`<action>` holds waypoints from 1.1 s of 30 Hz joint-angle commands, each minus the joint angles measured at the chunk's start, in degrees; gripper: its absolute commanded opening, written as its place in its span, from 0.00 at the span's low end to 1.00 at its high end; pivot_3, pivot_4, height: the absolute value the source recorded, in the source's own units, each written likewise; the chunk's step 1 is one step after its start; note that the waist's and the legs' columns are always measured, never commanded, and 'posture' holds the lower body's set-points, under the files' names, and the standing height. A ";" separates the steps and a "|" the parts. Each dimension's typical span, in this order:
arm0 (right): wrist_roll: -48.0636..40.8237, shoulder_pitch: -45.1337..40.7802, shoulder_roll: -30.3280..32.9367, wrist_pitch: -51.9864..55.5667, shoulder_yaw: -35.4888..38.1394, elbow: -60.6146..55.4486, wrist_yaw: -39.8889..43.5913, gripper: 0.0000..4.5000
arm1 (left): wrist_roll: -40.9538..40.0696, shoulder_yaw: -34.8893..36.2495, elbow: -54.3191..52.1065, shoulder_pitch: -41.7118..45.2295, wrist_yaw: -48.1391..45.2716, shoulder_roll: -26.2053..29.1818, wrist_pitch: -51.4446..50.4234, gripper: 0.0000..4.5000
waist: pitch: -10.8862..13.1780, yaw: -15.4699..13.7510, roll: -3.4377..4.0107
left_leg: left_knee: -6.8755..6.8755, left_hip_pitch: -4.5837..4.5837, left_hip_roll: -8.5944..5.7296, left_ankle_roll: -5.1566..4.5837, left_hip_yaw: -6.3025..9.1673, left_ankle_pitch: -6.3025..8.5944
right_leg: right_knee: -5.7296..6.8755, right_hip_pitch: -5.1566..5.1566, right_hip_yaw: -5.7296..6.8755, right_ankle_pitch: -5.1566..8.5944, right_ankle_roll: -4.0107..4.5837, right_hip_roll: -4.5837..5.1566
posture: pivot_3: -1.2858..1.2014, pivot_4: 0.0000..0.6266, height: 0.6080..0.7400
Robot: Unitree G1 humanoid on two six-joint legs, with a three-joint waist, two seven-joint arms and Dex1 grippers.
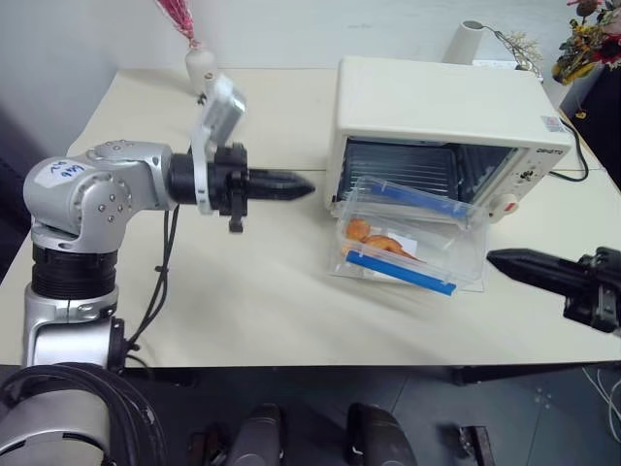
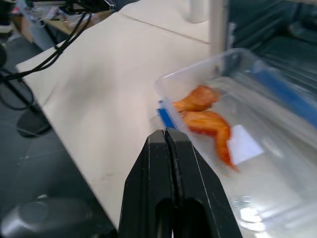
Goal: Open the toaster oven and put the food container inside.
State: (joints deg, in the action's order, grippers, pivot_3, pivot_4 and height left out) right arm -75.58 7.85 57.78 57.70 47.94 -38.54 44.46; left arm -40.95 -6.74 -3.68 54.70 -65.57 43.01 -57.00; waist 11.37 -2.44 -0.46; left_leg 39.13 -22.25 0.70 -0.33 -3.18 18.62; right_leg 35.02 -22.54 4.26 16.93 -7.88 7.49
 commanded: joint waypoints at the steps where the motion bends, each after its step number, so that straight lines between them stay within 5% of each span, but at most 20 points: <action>1: -0.65 3.20 -1.45 -1.06 -0.49 -4.17 -1.62 0.01 | 5.19 -6.58 -1.83 -1.19 -8.80 0.98 8.82 0.00 | 0.00 -0.25 0.00 | 0.01 0.00 0.00 -0.03 0.00 0.02 | -0.02 0.02 -0.01 0.00 0.00 0.01 | 0.52 0.24 1.00; 8: 11.53 7.06 -3.81 -6.87 -9.50 -3.02 -1.01 0.01 | 12.67 -14.07 2.66 -1.20 -13.24 -4.73 17.61 0.00 | -0.01 -0.42 -0.02 | 0.08 -0.03 -0.03 -0.14 -0.03 0.07 | -0.01 0.02 -0.05 0.00 0.00 0.00 | 0.52 0.24 1.00; 15: 20.78 0.55 -3.67 -12.26 -18.51 4.83 0.20 0.01 | 18.95 -15.48 10.58 0.75 -9.43 -13.05 21.53 0.00 | -0.01 -0.22 -0.02 | 0.10 -0.03 -0.02 -0.17 -0.04 0.06 | 0.05 -0.03 -0.06 0.00 0.00 0.00 | 0.52 0.24 1.00; 27: 31.01 -14.60 -4.85 -17.45 -28.15 17.43 1.47 0.01 | 27.76 -11.70 27.67 6.35 3.87 -25.74 29.44 0.00 | -0.01 -0.30 -0.02 | 0.13 -0.06 -0.03 -0.19 -0.04 0.06 | 0.07 -0.05 -0.02 0.00 -0.01 0.02 | 0.52 0.24 1.00; 33: 30.01 -16.77 -5.76 -16.19 -27.79 17.04 1.59 0.01 | 28.56 -10.06 29.42 7.31 4.41 -26.90 30.01 0.00 | -0.01 -0.40 -0.02 | 0.13 -0.08 -0.03 -0.18 -0.05 0.06 | 0.08 -0.07 0.00 -0.01 -0.01 0.02 | 0.52 0.24 1.00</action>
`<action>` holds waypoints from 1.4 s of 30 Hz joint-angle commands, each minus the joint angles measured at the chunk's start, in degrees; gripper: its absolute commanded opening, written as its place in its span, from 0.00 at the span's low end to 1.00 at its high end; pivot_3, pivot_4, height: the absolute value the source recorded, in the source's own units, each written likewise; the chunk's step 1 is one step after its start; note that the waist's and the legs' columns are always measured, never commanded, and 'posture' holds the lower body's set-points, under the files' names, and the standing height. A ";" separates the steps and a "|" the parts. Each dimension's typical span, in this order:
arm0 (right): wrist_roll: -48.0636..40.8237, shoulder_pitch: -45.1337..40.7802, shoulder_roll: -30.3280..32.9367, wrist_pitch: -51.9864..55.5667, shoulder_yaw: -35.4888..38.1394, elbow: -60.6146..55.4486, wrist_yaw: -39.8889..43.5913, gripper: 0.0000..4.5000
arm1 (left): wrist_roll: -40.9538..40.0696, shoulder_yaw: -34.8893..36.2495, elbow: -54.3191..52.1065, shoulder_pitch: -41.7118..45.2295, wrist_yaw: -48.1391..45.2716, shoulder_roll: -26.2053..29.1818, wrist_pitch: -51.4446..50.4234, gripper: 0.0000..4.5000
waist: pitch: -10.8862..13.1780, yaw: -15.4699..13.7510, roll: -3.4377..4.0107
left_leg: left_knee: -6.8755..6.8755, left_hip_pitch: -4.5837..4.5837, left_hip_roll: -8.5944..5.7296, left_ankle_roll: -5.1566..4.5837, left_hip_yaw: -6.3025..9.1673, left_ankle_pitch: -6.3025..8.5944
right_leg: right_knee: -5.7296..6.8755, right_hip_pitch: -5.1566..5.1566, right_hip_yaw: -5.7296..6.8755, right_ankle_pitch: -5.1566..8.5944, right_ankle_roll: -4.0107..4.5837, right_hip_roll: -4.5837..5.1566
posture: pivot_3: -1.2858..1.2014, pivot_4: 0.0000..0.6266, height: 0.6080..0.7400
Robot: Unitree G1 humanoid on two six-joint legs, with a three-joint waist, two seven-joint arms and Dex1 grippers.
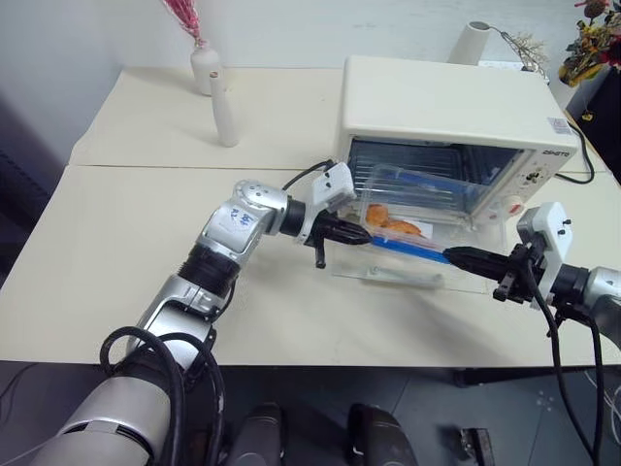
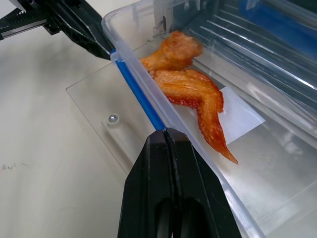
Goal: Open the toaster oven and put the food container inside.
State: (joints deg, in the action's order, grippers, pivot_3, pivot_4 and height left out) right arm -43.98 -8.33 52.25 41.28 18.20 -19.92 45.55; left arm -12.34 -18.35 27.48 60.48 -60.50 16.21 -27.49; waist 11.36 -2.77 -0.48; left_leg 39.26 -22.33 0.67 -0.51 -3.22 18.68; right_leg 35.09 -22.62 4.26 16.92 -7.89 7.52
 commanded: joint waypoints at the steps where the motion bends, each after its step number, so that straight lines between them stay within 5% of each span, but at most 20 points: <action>1: -2.35 -0.26 0.02 0.77 2.57 -2.18 0.91 0.01 | -0.22 1.53 -2.69 1.09 -1.45 0.21 0.23 0.00 | 0.00 -0.11 0.00 | 0.00 -0.02 0.00 0.00 0.01 0.00 | -0.01 0.00 0.01 0.00 -0.01 0.00 | 0.52 0.24 1.00; 21: 2.61 12.61 8.09 2.12 14.81 1.63 8.69 0.01 | -3.04 -0.16 -18.87 -5.03 -9.17 3.38 -8.24 0.00 | -0.01 -0.05 0.02 | 0.10 0.01 0.01 0.00 0.02 0.00 | 0.03 0.06 0.00 -0.01 -0.01 0.00 | 0.52 0.24 1.00; 42: 12.91 -8.83 1.39 -2.94 -1.36 11.58 2.78 0.01 | -1.98 -0.27 -17.21 -5.53 -7.55 3.64 -7.54 0.00 | -0.03 1.26 0.06 | 0.09 0.00 0.02 0.02 0.03 -0.01 | 0.10 0.01 0.01 0.00 -0.01 0.02 | 0.52 0.24 1.00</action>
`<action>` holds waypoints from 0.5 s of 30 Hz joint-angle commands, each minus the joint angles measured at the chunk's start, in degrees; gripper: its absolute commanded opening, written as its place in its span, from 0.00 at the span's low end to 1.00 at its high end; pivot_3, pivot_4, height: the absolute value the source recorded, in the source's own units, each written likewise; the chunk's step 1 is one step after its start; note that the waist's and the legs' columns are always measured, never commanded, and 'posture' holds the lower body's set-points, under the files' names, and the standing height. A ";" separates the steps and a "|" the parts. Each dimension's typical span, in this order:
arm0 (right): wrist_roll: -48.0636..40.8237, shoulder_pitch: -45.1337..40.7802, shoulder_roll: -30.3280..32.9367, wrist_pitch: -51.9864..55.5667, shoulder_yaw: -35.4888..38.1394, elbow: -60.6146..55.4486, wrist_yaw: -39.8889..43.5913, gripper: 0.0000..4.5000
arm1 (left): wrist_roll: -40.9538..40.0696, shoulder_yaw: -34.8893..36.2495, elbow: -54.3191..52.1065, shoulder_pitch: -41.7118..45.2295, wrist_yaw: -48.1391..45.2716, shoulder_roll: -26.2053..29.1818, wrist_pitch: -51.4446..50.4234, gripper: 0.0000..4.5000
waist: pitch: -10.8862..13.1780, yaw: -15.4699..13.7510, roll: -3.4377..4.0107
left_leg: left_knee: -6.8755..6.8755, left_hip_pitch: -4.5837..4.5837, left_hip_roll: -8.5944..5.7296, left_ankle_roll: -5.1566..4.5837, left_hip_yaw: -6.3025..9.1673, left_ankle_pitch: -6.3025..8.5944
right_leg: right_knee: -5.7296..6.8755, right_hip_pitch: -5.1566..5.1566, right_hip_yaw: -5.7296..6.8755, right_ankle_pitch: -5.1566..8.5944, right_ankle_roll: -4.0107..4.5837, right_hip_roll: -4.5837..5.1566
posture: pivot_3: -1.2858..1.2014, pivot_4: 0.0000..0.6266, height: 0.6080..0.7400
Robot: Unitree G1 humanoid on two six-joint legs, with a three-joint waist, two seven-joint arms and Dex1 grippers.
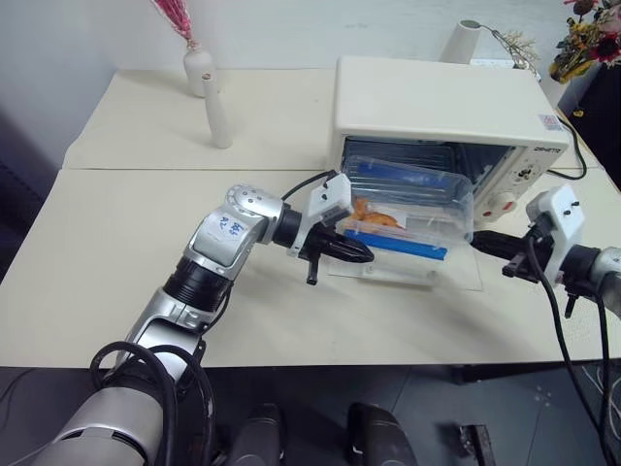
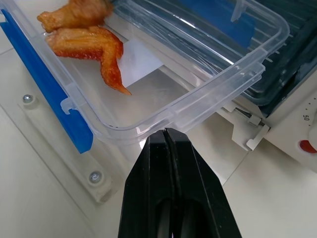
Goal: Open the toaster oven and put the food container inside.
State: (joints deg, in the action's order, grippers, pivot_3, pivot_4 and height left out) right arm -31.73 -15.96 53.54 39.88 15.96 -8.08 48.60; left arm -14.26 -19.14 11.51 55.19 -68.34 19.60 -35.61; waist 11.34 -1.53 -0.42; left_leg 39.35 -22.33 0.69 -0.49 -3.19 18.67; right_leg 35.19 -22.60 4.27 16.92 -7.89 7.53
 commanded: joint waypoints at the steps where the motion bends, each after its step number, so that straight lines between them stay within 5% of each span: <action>1: 0.71 -1.03 0.39 -1.48 1.39 -0.22 -0.15 0.01 | -0.07 0.60 -1.31 -0.34 0.46 0.31 0.48 0.00 | 0.00 0.02 0.00 | 0.00 0.00 0.00 0.00 -0.01 0.00 | 0.00 0.00 0.00 0.00 0.00 0.00 | 0.52 0.24 1.00; 15: -11.30 12.50 2.94 7.34 12.27 -15.23 6.63 0.01 | 0.12 0.84 0.46 -0.46 1.53 0.37 1.49 0.00 | 0.00 0.12 0.00 | 0.00 0.02 0.00 -0.01 0.00 0.01 | 0.03 0.01 -0.01 0.00 0.00 0.01 | 0.52 0.24 1.00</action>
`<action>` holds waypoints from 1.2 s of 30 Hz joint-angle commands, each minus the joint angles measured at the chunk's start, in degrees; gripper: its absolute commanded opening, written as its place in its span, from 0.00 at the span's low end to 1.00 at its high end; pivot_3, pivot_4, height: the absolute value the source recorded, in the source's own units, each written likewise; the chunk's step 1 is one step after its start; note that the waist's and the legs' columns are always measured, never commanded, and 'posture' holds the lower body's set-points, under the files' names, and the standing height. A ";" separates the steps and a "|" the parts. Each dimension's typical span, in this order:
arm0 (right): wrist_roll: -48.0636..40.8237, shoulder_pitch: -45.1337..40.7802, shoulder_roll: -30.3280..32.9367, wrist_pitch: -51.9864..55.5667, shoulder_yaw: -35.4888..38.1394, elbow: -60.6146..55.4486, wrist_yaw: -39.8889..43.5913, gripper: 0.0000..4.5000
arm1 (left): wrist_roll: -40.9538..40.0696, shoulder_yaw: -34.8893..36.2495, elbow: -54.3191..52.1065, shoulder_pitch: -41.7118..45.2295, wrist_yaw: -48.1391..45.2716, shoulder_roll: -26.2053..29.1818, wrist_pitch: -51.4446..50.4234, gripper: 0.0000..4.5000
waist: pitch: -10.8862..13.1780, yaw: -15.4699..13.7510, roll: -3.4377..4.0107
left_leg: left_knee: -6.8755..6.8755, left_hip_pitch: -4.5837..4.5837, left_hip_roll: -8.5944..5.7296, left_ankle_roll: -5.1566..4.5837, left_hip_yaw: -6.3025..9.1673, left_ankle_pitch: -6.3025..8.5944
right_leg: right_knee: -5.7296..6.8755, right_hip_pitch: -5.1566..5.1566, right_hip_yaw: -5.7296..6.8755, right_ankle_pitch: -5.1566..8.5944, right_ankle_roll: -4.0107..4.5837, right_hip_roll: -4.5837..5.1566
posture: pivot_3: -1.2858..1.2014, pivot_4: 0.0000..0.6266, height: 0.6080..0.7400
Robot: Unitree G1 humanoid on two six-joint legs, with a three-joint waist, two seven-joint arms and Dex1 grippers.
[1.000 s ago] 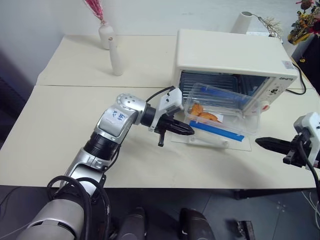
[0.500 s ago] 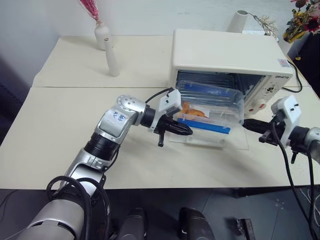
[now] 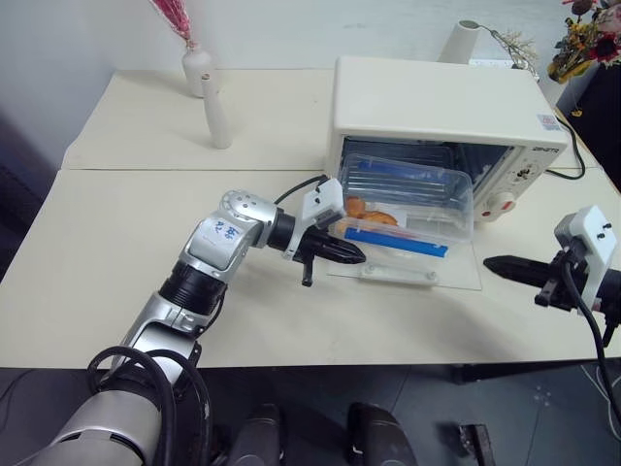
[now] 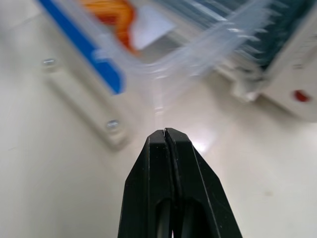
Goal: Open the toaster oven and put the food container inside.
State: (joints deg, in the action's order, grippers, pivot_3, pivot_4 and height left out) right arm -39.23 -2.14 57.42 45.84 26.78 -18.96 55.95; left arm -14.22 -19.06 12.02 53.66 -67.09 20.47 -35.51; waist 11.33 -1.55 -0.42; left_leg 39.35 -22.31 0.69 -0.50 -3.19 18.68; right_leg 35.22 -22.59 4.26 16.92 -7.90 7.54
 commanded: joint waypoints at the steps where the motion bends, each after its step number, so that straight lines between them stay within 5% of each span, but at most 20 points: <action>1: -4.36 -2.27 -1.56 1.80 0.53 -4.78 -1.75 0.01 | 0.24 0.84 0.58 1.32 0.44 -0.69 1.74 0.00 | 0.00 0.18 0.00 | 0.00 0.02 0.01 0.00 -0.01 0.00 | 0.01 0.00 -0.01 0.00 0.00 0.00 | 0.52 0.24 1.00; 15: 6.59 -19.63 -7.77 -5.16 -15.92 8.56 -8.18 0.01 | 3.98 3.86 16.77 7.82 7.64 -5.72 9.90 0.00 | -0.01 0.01 -0.02 | 0.15 -0.08 -0.03 -0.04 0.00 0.03 | 0.10 -0.06 0.03 0.00 0.00 0.02 | 0.52 0.24 1.00; 36: 20.20 -34.02 -20.02 -17.60 -20.17 25.55 -18.53 0.01 | 7.60 12.44 36.76 17.43 23.40 -14.05 22.90 0.00 | -0.01 0.29 -0.02 | 0.18 -0.12 -0.03 -0.03 -0.09 0.02 | 0.19 -0.18 0.02 0.00 -0.01 0.03 | 0.52 0.24 1.00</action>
State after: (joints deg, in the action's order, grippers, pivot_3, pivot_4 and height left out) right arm -19.53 -35.20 37.36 29.53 5.66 7.05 38.02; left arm -6.54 -7.75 48.85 69.54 -44.25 6.68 -13.65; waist 11.32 -1.26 -0.44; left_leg 39.52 -22.43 0.67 -0.53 -3.28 18.70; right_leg 35.42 -22.77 4.29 16.91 -7.90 7.57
